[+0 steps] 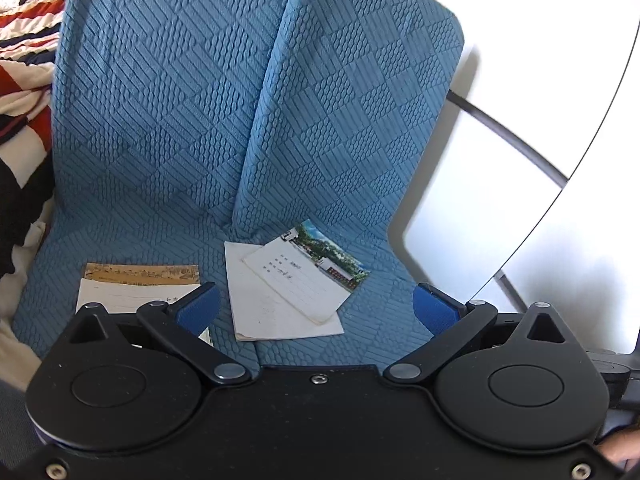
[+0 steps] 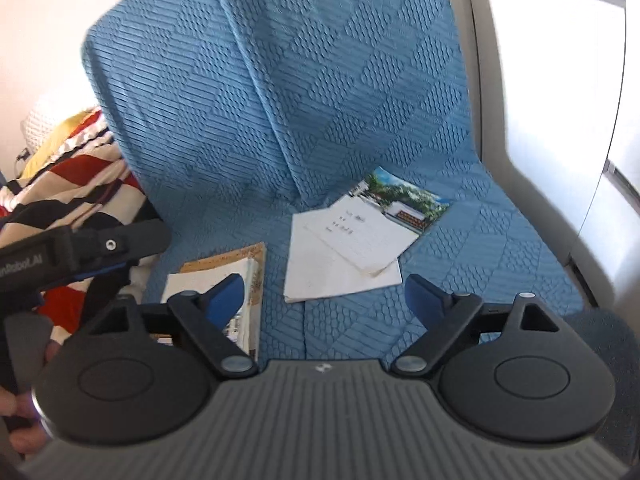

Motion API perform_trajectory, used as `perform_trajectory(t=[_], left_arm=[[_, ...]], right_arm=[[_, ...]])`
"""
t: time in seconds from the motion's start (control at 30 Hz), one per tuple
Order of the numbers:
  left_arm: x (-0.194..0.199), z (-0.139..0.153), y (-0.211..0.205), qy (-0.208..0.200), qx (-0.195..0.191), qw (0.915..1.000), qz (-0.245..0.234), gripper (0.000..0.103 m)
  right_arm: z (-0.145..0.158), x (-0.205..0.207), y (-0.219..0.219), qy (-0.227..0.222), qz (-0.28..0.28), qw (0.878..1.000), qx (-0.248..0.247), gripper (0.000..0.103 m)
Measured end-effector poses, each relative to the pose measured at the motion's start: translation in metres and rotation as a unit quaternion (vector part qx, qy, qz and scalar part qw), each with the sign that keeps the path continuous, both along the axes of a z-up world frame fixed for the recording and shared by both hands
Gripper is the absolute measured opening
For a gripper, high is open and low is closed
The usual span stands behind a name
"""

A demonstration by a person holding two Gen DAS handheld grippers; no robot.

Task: Organize objects
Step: 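Move both grippers toward the white envelope topped by the photo postcard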

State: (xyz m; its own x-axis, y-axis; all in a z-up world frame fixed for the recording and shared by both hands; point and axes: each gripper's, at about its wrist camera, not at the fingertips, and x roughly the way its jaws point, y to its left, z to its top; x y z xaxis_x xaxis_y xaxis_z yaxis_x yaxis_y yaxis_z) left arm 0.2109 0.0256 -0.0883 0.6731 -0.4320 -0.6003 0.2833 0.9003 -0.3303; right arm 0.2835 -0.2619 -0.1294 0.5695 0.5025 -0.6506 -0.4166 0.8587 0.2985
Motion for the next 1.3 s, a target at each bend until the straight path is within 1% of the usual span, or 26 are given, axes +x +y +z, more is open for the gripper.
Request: perform_trajectory(t=[0.2, 0.4, 0.47, 0.57, 0.67, 0.73, 0.83, 0.9, 1.0, 1.07, 1.13, 1.2, 1.23, 1.27, 1.3], left_arm=[[0.027, -0.035, 0.000, 0.001, 0.017, 0.9998, -0.007, 0.102], [0.061, -0.066, -0.008, 0.004, 0.014, 0.9997, -0.017, 0.102], [0.073, -0.074, -0.012, 0.009, 0.023, 0.9996, -0.017, 0.102], [0.087, -0.087, -0.022, 0.011, 0.035, 0.9989, -0.030, 0.102], [0.100, -0.097, -0.029, 0.012, 0.050, 0.9980, -0.036, 0.102], [0.109, -0.103, -0.031, 0.018, 0.047, 0.9978, -0.043, 0.102], [0.125, -0.113, -0.033, 0.037, 0.033, 0.9976, -0.048, 0.102], [0.138, -0.121, -0.035, 0.052, 0.029, 0.9967, -0.056, 0.102], [0.159, -0.131, -0.037, 0.073, 0.026, 0.9955, -0.054, 0.102], [0.172, -0.138, -0.036, 0.090, 0.011, 0.9945, -0.053, 0.102], [0.185, -0.145, -0.034, 0.107, -0.004, 0.9930, -0.049, 0.100], [0.199, -0.152, -0.034, 0.117, -0.014, 0.9919, -0.049, 0.098], [0.206, -0.155, -0.033, 0.125, -0.019, 0.9909, -0.046, 0.095], [0.213, -0.160, -0.033, 0.135, -0.024, 0.9895, -0.045, 0.094], [0.220, -0.164, -0.033, 0.145, -0.029, 0.9878, -0.048, 0.092]], right_arm=[[-0.031, 0.018, 0.012, 0.001, -0.019, 1.000, -0.010, 0.089], [-0.064, 0.036, 0.015, -0.002, -0.037, 0.999, -0.015, 0.089], [-0.074, 0.041, 0.015, 0.001, -0.043, 0.999, -0.017, 0.089], [-0.087, 0.047, 0.017, 0.005, -0.046, 0.999, -0.020, 0.089], [-0.097, 0.052, 0.019, 0.011, -0.043, 0.999, -0.009, 0.089], [-0.104, 0.056, 0.021, 0.011, -0.047, 0.999, -0.005, 0.089], [-0.116, 0.065, 0.023, 0.019, -0.056, 0.998, 0.006, 0.087], [-0.119, 0.071, 0.024, 0.026, -0.056, 0.998, 0.013, 0.082], [-0.128, 0.086, 0.024, 0.047, -0.059, 0.997, 0.022, 0.079], [-0.132, 0.095, 0.025, 0.054, -0.060, 0.996, 0.025, 0.075], [-0.136, 0.104, 0.025, 0.060, -0.061, 0.996, 0.028, 0.074], [-0.140, 0.115, 0.026, 0.068, -0.067, 0.995, 0.026, 0.067], [-0.142, 0.121, 0.027, 0.072, -0.069, 0.995, 0.028, 0.065], [-0.144, 0.126, 0.029, 0.076, -0.070, 0.994, 0.031, 0.061], [-0.147, 0.132, 0.030, 0.082, -0.071, 0.994, 0.031, 0.054]])
